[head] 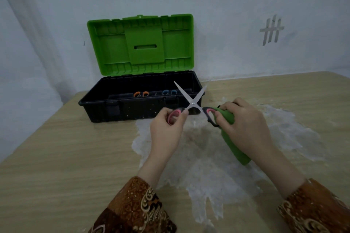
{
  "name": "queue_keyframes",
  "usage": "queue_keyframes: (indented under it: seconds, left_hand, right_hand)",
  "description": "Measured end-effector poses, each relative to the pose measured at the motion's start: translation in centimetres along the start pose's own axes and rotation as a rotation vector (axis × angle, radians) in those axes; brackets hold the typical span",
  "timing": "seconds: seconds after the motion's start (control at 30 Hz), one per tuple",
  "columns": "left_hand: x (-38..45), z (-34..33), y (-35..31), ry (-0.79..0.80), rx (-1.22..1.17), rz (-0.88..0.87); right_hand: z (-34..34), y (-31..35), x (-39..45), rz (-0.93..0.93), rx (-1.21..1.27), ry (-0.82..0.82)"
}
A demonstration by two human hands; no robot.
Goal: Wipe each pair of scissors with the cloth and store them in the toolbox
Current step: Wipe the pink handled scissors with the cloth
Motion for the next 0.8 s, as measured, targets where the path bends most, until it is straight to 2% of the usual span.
queue_keyframes:
  seconds: [0.07,0.23,0.37,0.47,0.67,0.8]
  left_hand:
    - [0.0,-0.3,0.2,0.032,-0.232,0.170]
    - [-0.8,-1.3,-1.0,-0.101,-0.659,0.222]
    - [-1.6,-1.7,-1.4,-0.121,-0.593,0.096]
    - [-1.9,-1.7,-1.9,-0.119,-0.542,-0.033]
    - [-2.6,-2.5,-2.1,-0.140,-0.603,0.084]
    - [-2.5,-2.4,-1.6,-0.192,-0.703,0.278]
  right_hand:
    - [0.1,-0.1,-0.1,-0.025,-0.001,-0.021]
    - [-0.5,1.1,-0.9,-0.012,-0.004,0.008]
    - [-1.7,2.7,-2.0,0.007,0.024,0.097]
    - [-1.7,2.9,-2.0,-0.015,0.050,0.064]
    - [-1.2,2.6,-1.6,-0.050,0.101,0.015]
    - [-1.7,2.7,-1.8,-0.012,0.106,0.077]
Point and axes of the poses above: each hand's wrist, its own x-axis towards the middle knuckle, its own z-axis out of the back of the hand, y = z × x, the point moved 2 cm from there along x, towards the middle knuckle
